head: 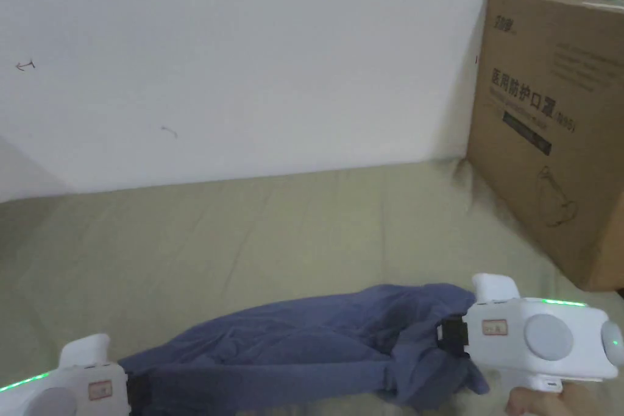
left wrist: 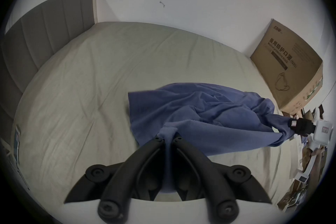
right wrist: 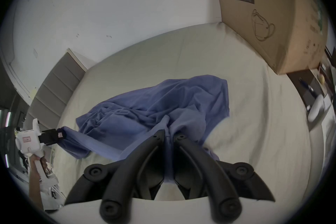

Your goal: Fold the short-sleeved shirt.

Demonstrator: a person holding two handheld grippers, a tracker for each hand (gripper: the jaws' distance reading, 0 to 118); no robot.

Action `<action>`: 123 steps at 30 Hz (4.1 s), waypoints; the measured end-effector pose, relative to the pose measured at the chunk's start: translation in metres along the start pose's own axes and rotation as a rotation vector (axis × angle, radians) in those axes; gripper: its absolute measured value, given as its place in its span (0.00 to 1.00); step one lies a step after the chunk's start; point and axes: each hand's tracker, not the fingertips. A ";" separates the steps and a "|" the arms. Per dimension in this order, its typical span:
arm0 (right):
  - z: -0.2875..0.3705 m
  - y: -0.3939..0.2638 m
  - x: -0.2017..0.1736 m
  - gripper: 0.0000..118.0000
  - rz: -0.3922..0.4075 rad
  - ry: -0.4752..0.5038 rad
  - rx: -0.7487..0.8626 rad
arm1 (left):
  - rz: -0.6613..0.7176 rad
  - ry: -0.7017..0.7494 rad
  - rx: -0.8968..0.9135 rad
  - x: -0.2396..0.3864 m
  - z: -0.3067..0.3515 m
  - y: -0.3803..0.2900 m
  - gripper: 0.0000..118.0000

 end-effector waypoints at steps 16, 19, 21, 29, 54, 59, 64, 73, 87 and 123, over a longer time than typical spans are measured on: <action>0.207 -0.265 -0.006 0.07 -0.029 0.009 -0.068 | 0.158 0.015 -0.023 -0.056 0.199 -0.261 0.02; 0.214 -0.291 -0.011 0.07 -0.028 -0.034 -0.105 | 0.164 0.016 -0.051 -0.068 0.205 -0.285 0.02; 0.219 -0.301 -0.010 0.07 -0.056 -0.021 -0.104 | 0.138 0.039 -0.049 -0.065 0.208 -0.295 0.03; 0.222 -0.292 -0.012 0.88 -0.033 -0.063 -0.084 | 0.162 0.050 -0.013 -0.065 0.210 -0.284 0.99; 0.082 -0.091 0.022 0.82 0.107 -0.112 -0.046 | -0.009 -0.040 0.173 -0.007 0.165 -0.151 0.00; -0.002 -0.038 0.047 0.92 0.104 -0.146 -0.100 | -0.062 -0.031 0.152 0.001 0.136 -0.132 0.00; -0.074 -0.005 0.076 0.74 -0.067 -0.263 -0.221 | -0.088 -0.024 0.101 0.003 0.118 -0.129 0.00; -0.109 -0.011 0.047 0.68 0.148 -0.286 -0.259 | -0.055 0.004 0.063 -0.010 0.096 -0.125 0.00; -0.087 0.003 0.030 0.01 0.264 -0.282 -0.254 | 0.078 0.005 -0.079 -0.064 0.006 -0.033 0.89; 0.162 0.104 -0.036 0.01 0.206 -0.107 0.198 | -0.237 0.099 0.262 0.007 0.184 0.085 0.00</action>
